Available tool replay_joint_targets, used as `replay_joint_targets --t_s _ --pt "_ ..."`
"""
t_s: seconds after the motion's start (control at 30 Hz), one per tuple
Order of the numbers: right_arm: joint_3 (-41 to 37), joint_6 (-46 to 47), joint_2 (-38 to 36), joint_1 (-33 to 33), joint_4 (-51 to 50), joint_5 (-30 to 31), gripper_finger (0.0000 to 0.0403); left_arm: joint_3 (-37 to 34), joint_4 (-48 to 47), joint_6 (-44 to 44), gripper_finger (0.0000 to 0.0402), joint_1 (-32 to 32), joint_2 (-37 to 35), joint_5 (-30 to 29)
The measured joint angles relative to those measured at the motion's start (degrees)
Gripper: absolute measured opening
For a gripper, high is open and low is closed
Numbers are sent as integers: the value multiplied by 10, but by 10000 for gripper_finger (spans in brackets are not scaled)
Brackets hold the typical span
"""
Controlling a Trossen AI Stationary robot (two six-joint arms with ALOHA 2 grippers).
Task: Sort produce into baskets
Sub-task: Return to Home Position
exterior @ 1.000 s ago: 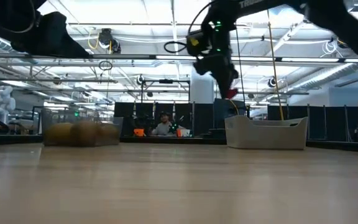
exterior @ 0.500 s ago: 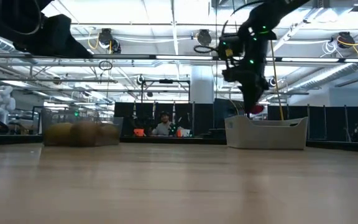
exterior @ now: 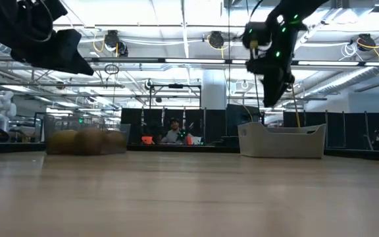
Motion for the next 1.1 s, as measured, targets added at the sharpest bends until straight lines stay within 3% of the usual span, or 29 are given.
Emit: replay_joint_targets --t_s 0.13,0.23,0.4,0.6,0.73,0.8,0.9,1.0,1.1 --pt "0 5 -65 5 -5 -60 184 0 56 65 262 -2 -16 3" --pt "0 19 -121 20 -5 -71 181 0 131 157 262 -2 -32 6" --pt "-14 47 -223 62 3 -79 175 0 342 410 262 -2 -56 83" --pt "-161 81 -365 128 121 -80 171 0 676 762 262 2 -44 188" --pt "-288 119 -445 157 202 -80 171 -1 836 907 262 13 -20 284" --pt "-339 136 -472 165 236 -80 171 -1 866 955 262 21 -13 319" --pt "-396 142 -503 177 292 -84 171 -2 870 1008 262 38 -18 323" --pt "-431 133 -522 187 330 -101 171 -2 834 1044 262 60 -55 318" --pt "-446 117 -538 195 357 -107 171 -2 742 1026 262 88 -120 320"
